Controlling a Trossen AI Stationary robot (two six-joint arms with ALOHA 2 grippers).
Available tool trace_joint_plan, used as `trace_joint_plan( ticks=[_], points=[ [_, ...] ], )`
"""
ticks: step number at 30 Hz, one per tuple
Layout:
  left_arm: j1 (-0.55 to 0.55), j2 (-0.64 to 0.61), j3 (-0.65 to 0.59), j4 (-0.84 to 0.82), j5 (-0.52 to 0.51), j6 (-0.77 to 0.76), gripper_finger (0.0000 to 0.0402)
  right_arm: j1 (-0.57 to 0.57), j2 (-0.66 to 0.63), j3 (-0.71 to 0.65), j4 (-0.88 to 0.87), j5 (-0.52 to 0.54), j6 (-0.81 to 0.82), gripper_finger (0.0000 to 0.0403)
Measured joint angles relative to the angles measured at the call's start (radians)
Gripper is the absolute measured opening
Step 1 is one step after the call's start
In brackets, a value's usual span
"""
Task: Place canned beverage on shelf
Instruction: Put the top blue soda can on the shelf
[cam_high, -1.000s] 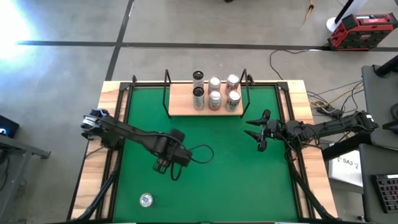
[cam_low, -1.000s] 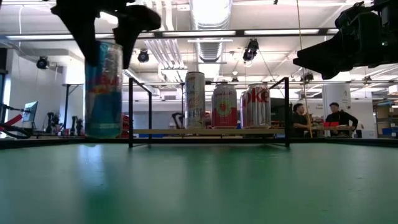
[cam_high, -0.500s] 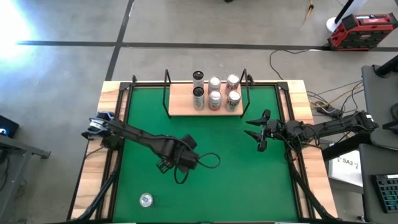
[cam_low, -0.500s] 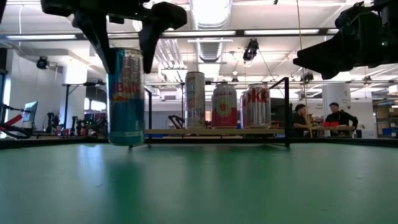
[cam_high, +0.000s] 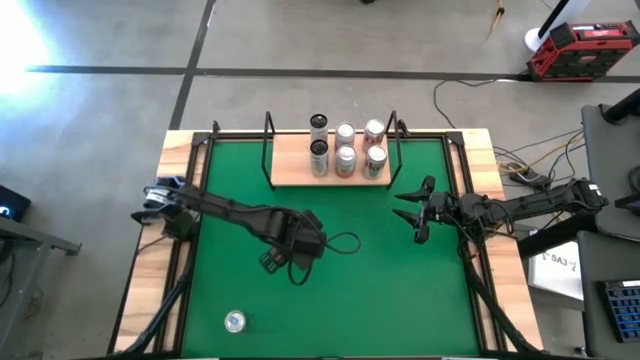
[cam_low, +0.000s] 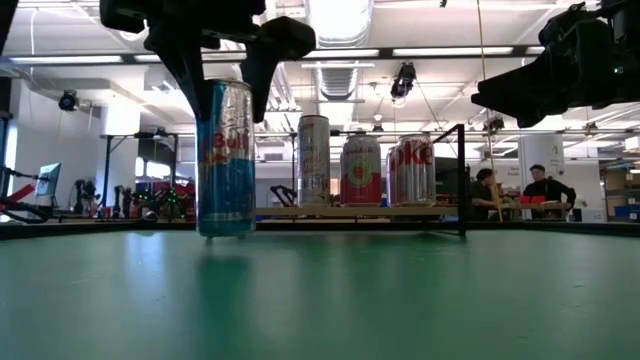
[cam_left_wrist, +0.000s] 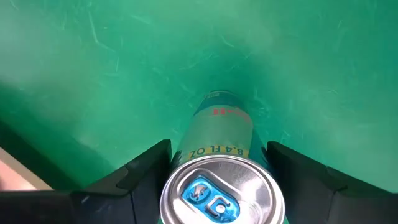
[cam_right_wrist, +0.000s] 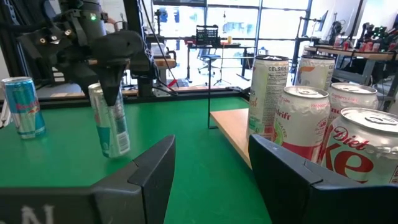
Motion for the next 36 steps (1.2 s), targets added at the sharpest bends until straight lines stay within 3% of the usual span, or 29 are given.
trace_joint_plan(
  ticks=[15, 20, 30, 36],
  points=[
    [0.017, 0.044, -0.002, -0.001, 0.030, -0.002, 0.0237, 0.000, 0.000, 0.000, 0.000, 0.000, 0.000, 0.0194],
    [0.021, 0.051, 0.000, -0.002, 0.034, -0.075, 0.0246, 0.000, 0.000, 0.000, 0.000, 0.000, 0.000, 0.0194],
    [0.022, 0.055, -0.004, -0.001, 0.040, -0.215, 0.0334, 0.000, 0.000, 0.000, 0.000, 0.000, 0.000, 0.0194],
    [0.024, 0.055, 0.024, -0.027, 0.039, -0.392, 0.0393, 0.000, 0.000, 0.000, 0.000, 0.000, 0.000, 0.0194]
  ],
)
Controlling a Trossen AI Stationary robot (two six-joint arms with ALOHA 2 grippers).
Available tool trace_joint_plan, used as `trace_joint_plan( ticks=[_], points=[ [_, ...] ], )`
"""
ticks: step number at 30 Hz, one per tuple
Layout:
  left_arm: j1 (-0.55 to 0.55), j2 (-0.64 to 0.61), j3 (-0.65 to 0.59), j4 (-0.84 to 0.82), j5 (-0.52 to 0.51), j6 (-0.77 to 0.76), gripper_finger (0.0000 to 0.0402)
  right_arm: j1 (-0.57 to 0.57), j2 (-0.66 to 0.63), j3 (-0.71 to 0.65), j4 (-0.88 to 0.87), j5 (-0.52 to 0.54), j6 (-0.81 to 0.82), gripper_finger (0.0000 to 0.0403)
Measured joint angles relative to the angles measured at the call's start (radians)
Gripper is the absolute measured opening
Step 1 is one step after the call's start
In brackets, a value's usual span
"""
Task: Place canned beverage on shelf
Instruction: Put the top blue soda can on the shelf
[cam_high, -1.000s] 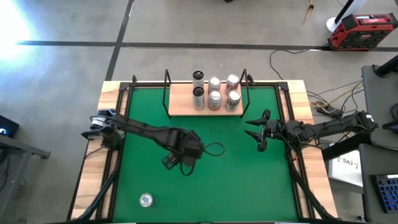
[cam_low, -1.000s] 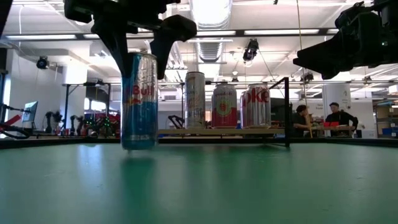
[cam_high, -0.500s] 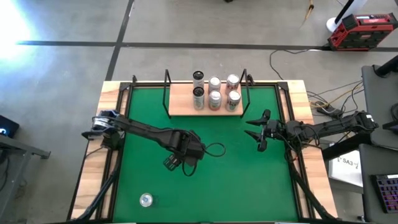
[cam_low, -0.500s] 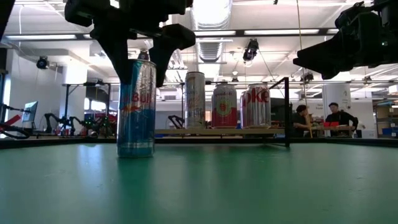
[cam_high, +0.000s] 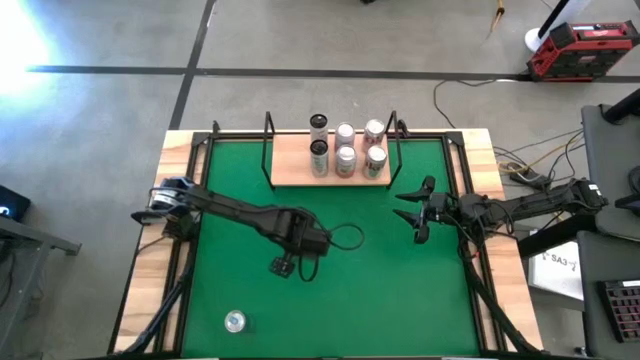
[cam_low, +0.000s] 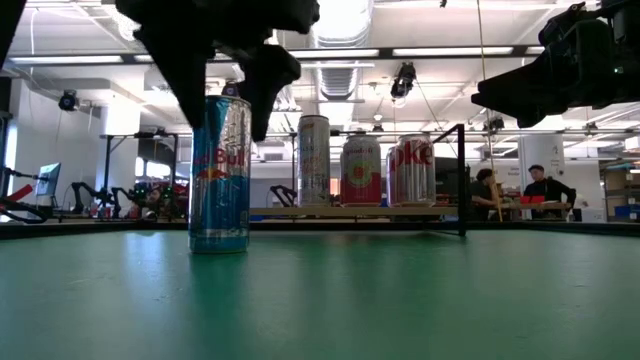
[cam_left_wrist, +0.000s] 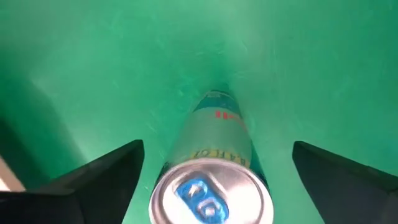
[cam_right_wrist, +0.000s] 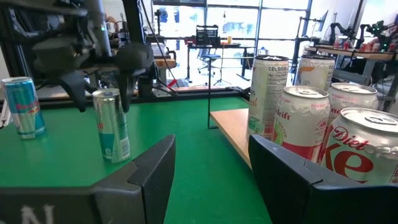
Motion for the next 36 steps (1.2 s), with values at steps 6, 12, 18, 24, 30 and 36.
trace_joint_plan(
  ticks=[6, 12, 18, 24, 30, 36],
  points=[
    [0.010, 0.000, 0.122, -0.050, -0.006, -0.250, 0.0386, 0.000, 0.000, 0.000, 0.000, 0.000, 0.000, 0.0194],
    [0.030, -0.002, 0.253, -0.070, -0.090, -0.752, 0.0383, 0.000, 0.000, 0.000, 0.000, 0.000, 0.000, 0.0194],
    [0.030, -0.002, 0.283, -0.112, -0.280, -1.286, 0.0383, 0.000, 0.000, 0.000, 0.000, 0.000, 0.000, 0.0194],
    [0.020, -0.003, 0.229, -0.158, -0.300, -1.513, 0.0383, 0.000, 0.000, 0.000, 0.000, 0.000, 0.000, 0.0194],
    [-0.047, -0.003, 0.112, -0.157, -0.488, -1.743, 0.0383, 0.000, 0.000, 0.000, 0.000, 0.000, 0.000, 0.0194],
    [-0.157, -0.003, -0.025, -0.153, -0.757, -2.035, 0.0383, 0.000, 0.000, 0.000, 0.000, 0.000, 0.000, 0.0194]
  ],
)
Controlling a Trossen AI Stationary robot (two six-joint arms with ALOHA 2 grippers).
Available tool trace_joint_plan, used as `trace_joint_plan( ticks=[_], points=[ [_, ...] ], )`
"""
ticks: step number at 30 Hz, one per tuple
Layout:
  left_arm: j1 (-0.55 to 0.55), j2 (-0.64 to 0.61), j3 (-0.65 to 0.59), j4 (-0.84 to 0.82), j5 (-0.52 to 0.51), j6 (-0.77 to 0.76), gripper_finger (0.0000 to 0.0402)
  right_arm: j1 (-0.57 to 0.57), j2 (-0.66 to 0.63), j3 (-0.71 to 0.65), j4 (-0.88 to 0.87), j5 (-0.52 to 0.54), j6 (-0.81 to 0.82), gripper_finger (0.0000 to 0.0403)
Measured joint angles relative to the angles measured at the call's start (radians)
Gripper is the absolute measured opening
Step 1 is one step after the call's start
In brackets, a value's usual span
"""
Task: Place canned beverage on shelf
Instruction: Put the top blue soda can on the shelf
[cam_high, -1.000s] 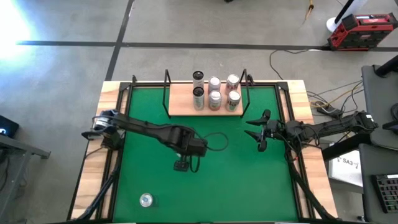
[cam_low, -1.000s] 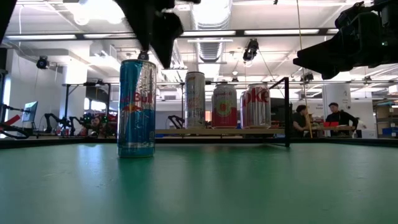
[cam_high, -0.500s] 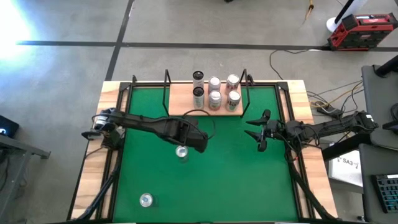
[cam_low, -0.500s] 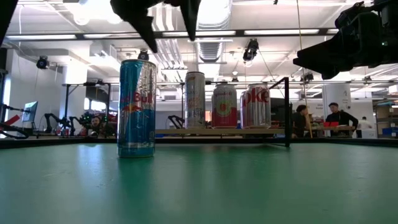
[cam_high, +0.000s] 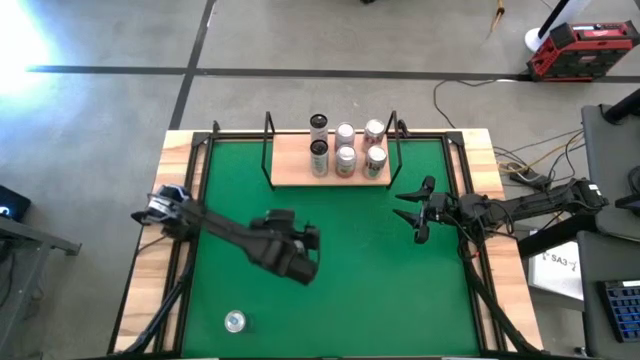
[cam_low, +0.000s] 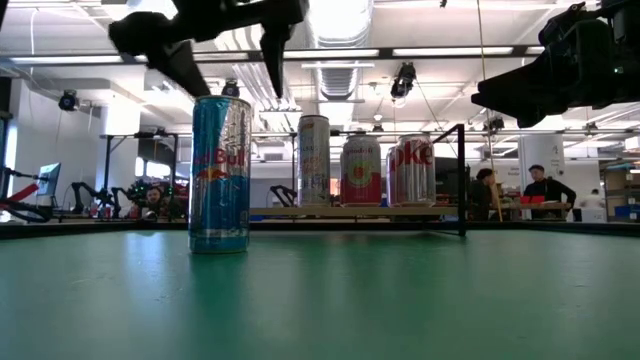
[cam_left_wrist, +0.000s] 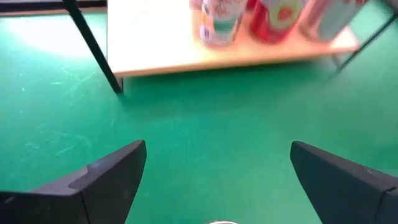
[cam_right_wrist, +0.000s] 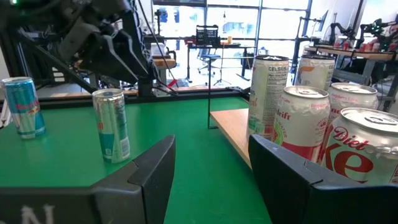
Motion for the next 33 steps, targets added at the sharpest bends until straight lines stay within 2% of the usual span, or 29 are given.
trace_joint_plan(
  ticks=[5, 12, 19, 33],
  points=[
    [-0.039, 0.000, -0.077, 0.020, -0.090, -0.107, 0.0383, 0.000, 0.000, 0.000, 0.000, 0.000, 0.000, 0.0194],
    [-0.059, 0.000, -0.085, 0.091, -0.095, -0.063, 0.0383, 0.000, 0.000, 0.000, 0.000, 0.000, 0.000, 0.0194],
    [-0.081, 0.000, -0.085, 0.135, -0.016, -0.074, 0.0383, 0.000, 0.000, 0.000, 0.000, 0.000, 0.000, 0.0194],
    [-0.142, 0.000, -0.085, 0.135, 0.044, -0.122, 0.0383, 0.000, 0.000, 0.000, 0.000, 0.000, 0.000, 0.0194]
  ],
)
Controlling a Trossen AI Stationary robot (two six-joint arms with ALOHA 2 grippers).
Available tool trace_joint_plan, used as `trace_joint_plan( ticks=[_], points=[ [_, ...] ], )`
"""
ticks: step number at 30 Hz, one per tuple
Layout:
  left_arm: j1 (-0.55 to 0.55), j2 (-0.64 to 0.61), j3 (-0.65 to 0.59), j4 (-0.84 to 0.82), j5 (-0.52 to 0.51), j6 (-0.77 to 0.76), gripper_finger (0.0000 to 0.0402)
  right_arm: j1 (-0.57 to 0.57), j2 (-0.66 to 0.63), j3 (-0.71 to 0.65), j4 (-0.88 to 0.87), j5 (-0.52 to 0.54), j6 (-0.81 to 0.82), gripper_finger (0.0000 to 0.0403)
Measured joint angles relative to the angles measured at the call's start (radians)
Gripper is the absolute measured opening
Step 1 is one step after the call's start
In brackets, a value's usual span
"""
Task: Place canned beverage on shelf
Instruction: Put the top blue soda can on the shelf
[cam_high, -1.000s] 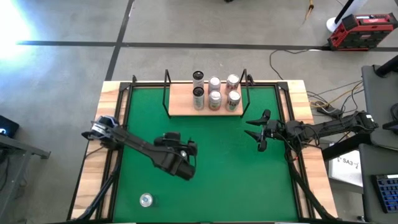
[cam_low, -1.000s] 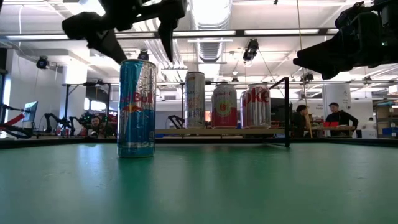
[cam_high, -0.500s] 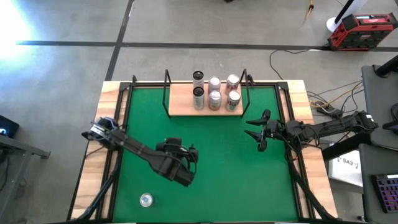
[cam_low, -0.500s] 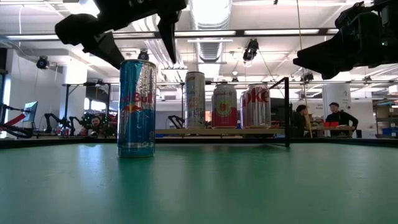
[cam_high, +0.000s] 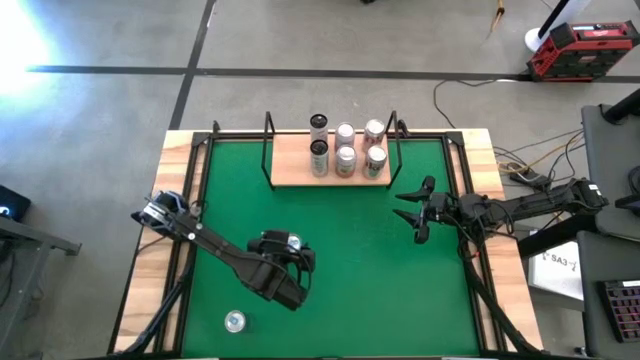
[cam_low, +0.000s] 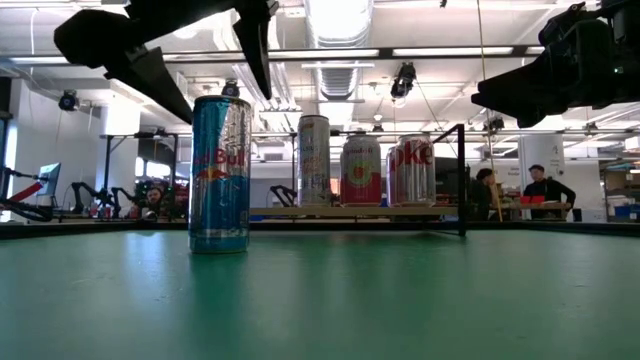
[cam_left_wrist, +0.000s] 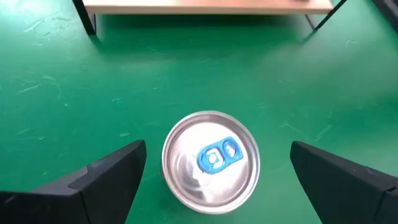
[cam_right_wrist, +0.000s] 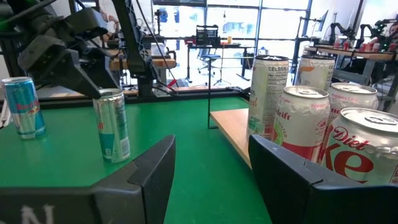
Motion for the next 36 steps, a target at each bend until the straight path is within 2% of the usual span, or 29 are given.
trace_joint_plan(
  ticks=[8, 13, 22, 28, 31, 34, 36],
  points=[
    [-0.003, 0.073, 0.001, -0.002, 0.037, -0.025, 0.0383, 0.000, 0.000, 0.000, 0.000, 0.000, 0.000, 0.0194],
    [-0.003, 0.143, 0.045, -0.069, 0.023, -0.062, 0.0383, 0.000, 0.000, 0.000, 0.000, 0.000, 0.000, 0.0194],
    [-0.003, 0.242, 0.099, -0.185, -0.031, -0.251, 0.0373, 0.000, 0.000, 0.000, 0.000, 0.000, 0.000, 0.0194],
    [-0.002, 0.254, 0.098, -0.189, -0.045, -0.254, 0.0326, 0.000, 0.000, 0.000, 0.000, 0.000, 0.000, 0.0194],
    [-0.002, 0.254, 0.098, -0.188, -0.046, -0.254, 0.0280, 0.000, 0.000, 0.000, 0.000, 0.000, 0.000, 0.0194],
    [-0.002, 0.254, 0.098, -0.191, -0.050, -0.248, 0.0218, 0.000, 0.000, 0.000, 0.000, 0.000, 0.000, 0.0194],
    [-0.002, 0.254, 0.098, -0.189, -0.051, -0.232, 0.0206, 0.000, 0.000, 0.000, 0.000, 0.000, 0.000, 0.0194]
  ],
)
